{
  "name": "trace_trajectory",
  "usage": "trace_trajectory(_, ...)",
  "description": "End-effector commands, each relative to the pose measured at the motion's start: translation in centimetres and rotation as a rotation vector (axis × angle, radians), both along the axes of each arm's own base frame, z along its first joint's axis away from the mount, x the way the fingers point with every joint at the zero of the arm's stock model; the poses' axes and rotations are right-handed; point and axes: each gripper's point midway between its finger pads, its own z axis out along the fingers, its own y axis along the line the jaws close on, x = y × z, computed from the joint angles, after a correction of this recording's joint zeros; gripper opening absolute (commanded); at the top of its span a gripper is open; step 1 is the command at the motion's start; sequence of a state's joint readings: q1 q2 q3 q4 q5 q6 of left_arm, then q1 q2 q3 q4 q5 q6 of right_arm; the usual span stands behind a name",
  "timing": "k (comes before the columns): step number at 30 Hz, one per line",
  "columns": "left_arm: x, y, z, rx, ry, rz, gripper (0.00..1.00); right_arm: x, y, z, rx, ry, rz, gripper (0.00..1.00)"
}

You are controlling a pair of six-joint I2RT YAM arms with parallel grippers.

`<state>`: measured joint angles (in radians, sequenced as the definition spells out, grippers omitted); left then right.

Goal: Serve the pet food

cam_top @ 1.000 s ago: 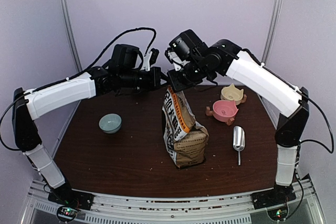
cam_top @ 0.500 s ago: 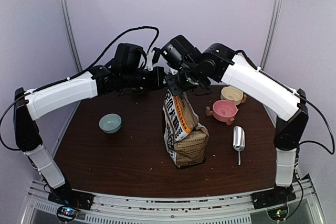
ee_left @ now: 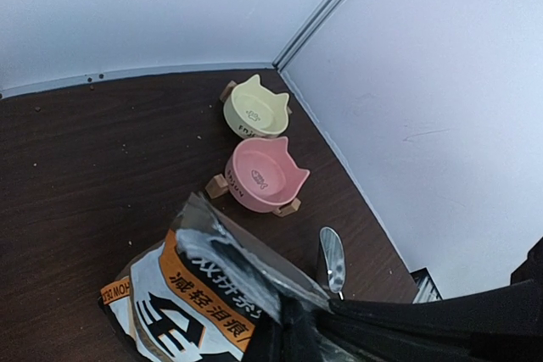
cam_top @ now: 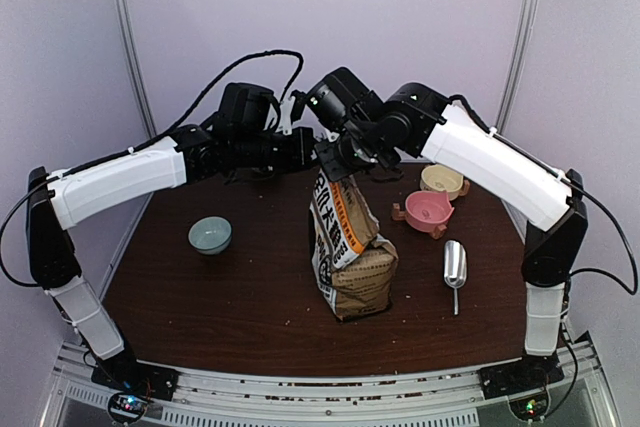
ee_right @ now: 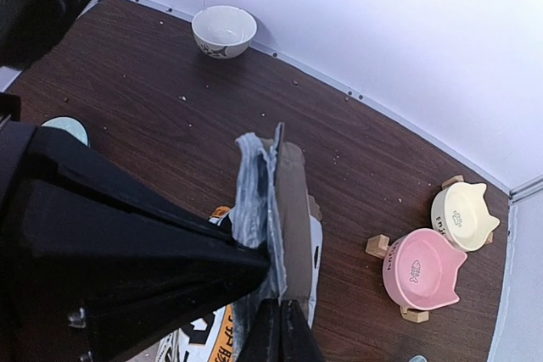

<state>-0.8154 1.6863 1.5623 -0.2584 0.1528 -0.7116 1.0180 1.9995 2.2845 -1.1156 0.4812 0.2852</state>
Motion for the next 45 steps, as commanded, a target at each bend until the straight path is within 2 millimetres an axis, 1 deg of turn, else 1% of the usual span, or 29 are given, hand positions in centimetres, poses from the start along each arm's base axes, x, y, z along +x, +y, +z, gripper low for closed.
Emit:
trace_trajectory(1,1.3,1.3,1.6,0.002,-0.048,0.067,0.0,1.4,-4.4,-0.3,-0.149,-0.038,-0.131,0.0)
trace_trajectory(13,1.4,1.6,1.1,0.018,-0.042,0.084,0.0,1.8,-4.8,-0.9,-0.155,-0.023,-0.141,0.0)
trace_trajectory(24,1.6,1.9,0.6,0.035,-0.035,0.103,0.0,2.2,-5.7,-0.7,-0.154,-0.028,-0.166,0.0)
trace_trajectory(37,1.8,1.7,0.0,0.043,-0.027,0.104,0.0,2.5,-6.1,-0.8,-0.133,-0.012,-0.17,0.0)
trace_trajectory(42,1.5,1.5,0.9,0.021,-0.038,0.088,0.0,2.4,-6.0,-0.5,-0.095,-0.003,-0.156,0.0)
trace_trajectory(45,1.1,1.4,2.2,-0.011,-0.059,0.061,0.0,2.3,-5.9,0.0,-0.068,-0.003,-0.148,0.0)
